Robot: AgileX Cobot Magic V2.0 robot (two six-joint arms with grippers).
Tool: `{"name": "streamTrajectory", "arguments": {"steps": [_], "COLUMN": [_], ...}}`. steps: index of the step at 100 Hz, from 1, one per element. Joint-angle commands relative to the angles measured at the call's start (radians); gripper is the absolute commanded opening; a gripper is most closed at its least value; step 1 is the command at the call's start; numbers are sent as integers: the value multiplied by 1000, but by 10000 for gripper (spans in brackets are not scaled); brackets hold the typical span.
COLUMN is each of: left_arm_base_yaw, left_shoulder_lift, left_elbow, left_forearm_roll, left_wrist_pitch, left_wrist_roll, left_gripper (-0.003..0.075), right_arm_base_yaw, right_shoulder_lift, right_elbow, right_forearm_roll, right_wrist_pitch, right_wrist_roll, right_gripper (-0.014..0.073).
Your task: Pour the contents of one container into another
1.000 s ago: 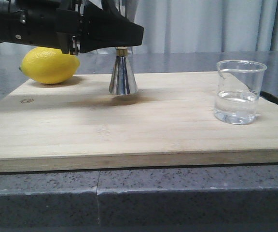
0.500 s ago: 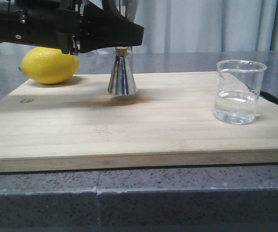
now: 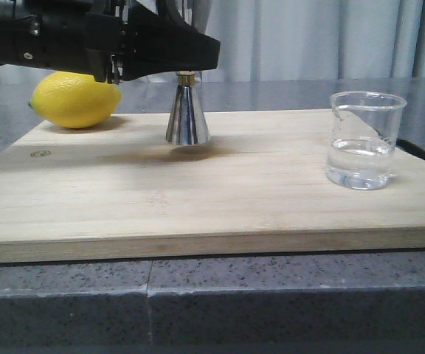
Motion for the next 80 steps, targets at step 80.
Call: {"name": "streamTrajectory", "arguments": {"steps": [80], "left_arm_base_yaw": [-6], "left_shoulder_lift": [-40], "left_elbow": [-29], "left_forearm_roll": [-79], "left_wrist_pitch": [105], "left_wrist_roll": [-9], "left_gripper": [259], "right_arm_base_yaw": [177], "right_shoulder_lift": [-64], "right_elbow": [653], "right_forearm_roll": [90], "right_wrist_pitch": [-1176], "right_wrist_roll": [6], "right_gripper": [657]}}
